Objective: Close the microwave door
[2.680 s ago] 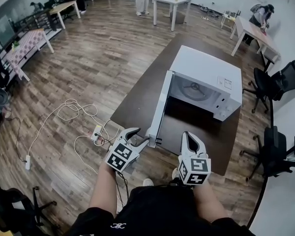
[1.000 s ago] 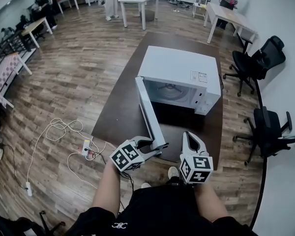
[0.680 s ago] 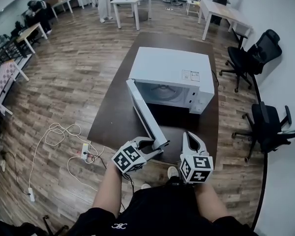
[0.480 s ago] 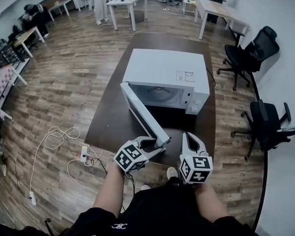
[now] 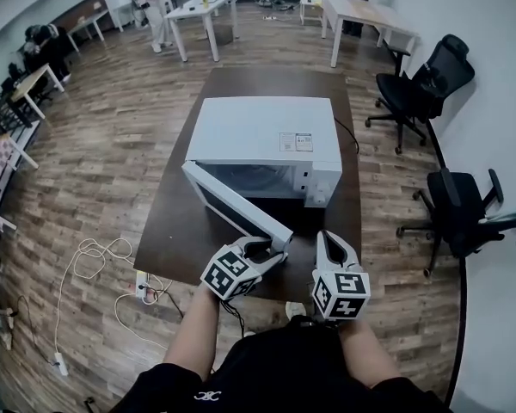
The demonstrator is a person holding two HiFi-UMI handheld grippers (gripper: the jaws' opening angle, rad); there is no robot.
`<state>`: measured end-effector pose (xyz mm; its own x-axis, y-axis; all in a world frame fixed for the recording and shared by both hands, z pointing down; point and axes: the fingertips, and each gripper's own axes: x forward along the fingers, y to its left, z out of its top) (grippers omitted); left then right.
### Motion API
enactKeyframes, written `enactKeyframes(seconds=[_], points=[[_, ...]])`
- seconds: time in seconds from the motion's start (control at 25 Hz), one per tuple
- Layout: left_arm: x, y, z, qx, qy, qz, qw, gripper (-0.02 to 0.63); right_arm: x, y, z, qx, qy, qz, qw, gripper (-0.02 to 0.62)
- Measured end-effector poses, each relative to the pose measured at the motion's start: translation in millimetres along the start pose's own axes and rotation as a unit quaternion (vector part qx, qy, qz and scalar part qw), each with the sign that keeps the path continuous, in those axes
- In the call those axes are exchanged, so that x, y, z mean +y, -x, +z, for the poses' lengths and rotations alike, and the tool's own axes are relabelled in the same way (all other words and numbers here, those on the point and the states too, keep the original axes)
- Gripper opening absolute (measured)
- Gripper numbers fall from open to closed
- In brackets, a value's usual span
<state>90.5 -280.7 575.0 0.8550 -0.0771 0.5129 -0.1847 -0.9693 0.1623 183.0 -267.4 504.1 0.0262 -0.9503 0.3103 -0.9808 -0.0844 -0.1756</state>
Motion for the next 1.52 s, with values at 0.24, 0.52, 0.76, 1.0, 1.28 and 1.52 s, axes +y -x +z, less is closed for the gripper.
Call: enactKeyframes(seconds=[0.24, 0.52, 0.76, 1.0, 1.28, 1.52], points=[[11.2, -23.8, 18.0, 0.002, 0.004, 0.001, 1.0, 0.141, -25.9, -13.8, 10.1, -0.002, -0.003, -0.001, 1.0, 0.008], [30.6, -48.0, 36.0, -0.001, 0.007, 0.01, 0.9999, 0.117, -53.4, -31.0, 19.7, -0.003, 0.0, 0.001, 1.0, 0.008], [47.6, -67.5, 52.7, -0.006, 0.013, 0.027, 0.9996, 0.101, -71.6, -44.7, 31.7, -0.005, 0.007, 0.006, 1.0, 0.008], [64.8, -83.6, 64.0, -0.012, 0.022, 0.042, 0.9988, 0.092, -87.5, -56.2, 36.0, -0.003, 0.008, 0.009, 1.0, 0.008], [79.6, -98.9, 76.2, -0.003, 0.021, 0.062, 0.9979, 0.084, -101.5, -60.4, 33.8, 0.003, 0.0, 0.014, 1.0, 0.008], [93.1, -106.9, 84.6, 0.0, 0.021, 0.075, 0.9969, 0.078, -110.4, -62.2, 28.2, 0.009, -0.013, 0.014, 1.0, 0.008]])
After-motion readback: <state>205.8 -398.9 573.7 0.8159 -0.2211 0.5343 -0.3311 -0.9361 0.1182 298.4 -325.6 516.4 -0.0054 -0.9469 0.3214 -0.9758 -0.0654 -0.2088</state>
